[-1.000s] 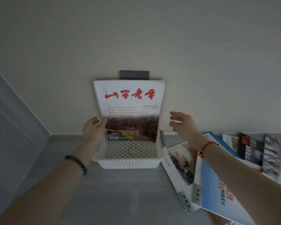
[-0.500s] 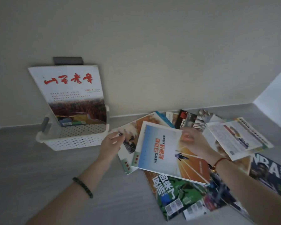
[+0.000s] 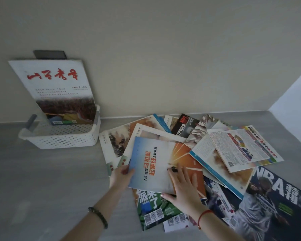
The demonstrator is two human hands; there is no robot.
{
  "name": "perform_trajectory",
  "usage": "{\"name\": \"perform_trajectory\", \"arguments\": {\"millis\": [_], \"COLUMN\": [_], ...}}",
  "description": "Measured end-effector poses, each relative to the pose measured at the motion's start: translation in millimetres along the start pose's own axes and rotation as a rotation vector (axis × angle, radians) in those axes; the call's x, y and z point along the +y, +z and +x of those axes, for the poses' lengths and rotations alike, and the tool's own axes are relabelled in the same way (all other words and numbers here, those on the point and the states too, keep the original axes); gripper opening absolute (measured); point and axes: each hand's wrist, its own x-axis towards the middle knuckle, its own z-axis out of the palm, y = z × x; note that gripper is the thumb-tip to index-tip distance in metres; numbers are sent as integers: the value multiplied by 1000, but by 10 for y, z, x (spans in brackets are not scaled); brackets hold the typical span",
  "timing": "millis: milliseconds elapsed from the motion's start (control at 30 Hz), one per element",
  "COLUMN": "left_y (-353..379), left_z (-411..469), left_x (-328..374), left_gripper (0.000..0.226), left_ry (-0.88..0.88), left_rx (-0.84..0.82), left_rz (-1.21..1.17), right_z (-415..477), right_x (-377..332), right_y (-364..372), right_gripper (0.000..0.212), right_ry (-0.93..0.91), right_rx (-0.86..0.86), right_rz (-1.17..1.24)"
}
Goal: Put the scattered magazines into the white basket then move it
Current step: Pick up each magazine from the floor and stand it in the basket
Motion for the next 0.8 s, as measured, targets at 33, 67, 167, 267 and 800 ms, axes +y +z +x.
{"name": "perform_trajectory", "arguments": {"millis": [33,67,167,267,800], "left_y": [4,6,-40,-162,-1407], "left_z": [-34,-75,-171,-239,-133], "left_x": [-2,9,125,365,716], "left_gripper": [24,21,20,26,23], "left_ry": [-41,-86,-137,-109,342], "left_rx": [-35,-92,-262,-373,-102], "left_rz": [-25,-63,-167,-285,-524], "right_z": [-28,-56,-147,-185,395], "right_x": [-8,-15,-52,-70,-1065], "right_y": [18,30,59,-57,-1783], "right_gripper": [87,82,65,48,12], "right_ry": [-16,-34,-78,-135,-114], "right_rx": [31,59,77,173,300], "right_rz": [-5,-2,-3,70,1139]}}
